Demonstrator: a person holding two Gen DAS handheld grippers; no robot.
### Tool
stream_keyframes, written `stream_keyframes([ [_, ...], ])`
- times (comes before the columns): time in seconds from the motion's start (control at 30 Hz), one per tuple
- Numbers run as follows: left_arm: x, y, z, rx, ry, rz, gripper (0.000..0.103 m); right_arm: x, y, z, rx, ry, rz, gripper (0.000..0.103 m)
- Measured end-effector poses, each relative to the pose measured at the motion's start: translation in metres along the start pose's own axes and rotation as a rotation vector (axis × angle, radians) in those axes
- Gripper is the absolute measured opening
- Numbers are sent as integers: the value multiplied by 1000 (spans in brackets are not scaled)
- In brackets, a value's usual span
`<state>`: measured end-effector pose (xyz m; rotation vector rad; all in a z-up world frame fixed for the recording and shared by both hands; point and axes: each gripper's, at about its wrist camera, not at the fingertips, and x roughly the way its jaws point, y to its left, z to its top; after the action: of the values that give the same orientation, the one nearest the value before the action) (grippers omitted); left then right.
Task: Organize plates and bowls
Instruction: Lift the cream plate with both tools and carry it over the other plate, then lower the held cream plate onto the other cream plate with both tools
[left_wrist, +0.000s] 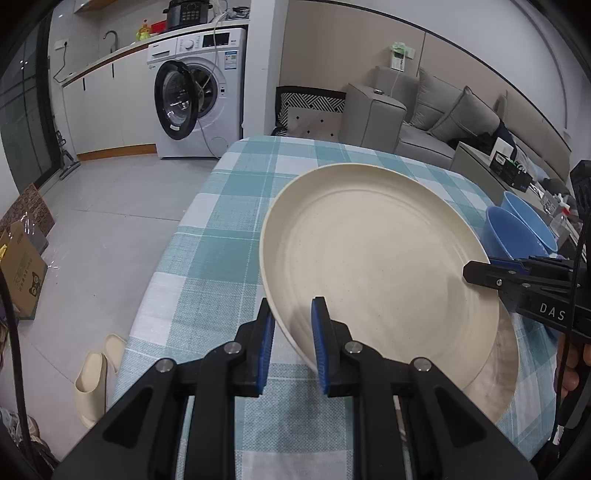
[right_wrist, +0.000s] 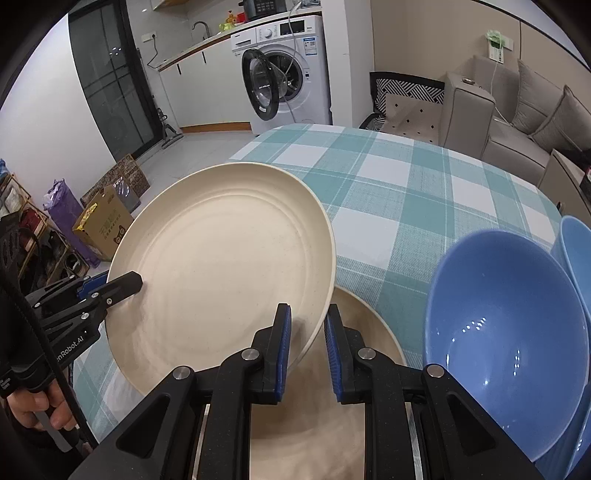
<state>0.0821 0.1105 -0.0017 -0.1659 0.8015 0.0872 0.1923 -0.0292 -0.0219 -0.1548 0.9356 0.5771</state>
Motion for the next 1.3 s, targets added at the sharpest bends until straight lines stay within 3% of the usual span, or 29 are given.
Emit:
stream_keyframes([
  [1.3, 1, -54, -20, 140, 50, -42, 18, -36, -30, -70, 76, -26, -65, 19],
])
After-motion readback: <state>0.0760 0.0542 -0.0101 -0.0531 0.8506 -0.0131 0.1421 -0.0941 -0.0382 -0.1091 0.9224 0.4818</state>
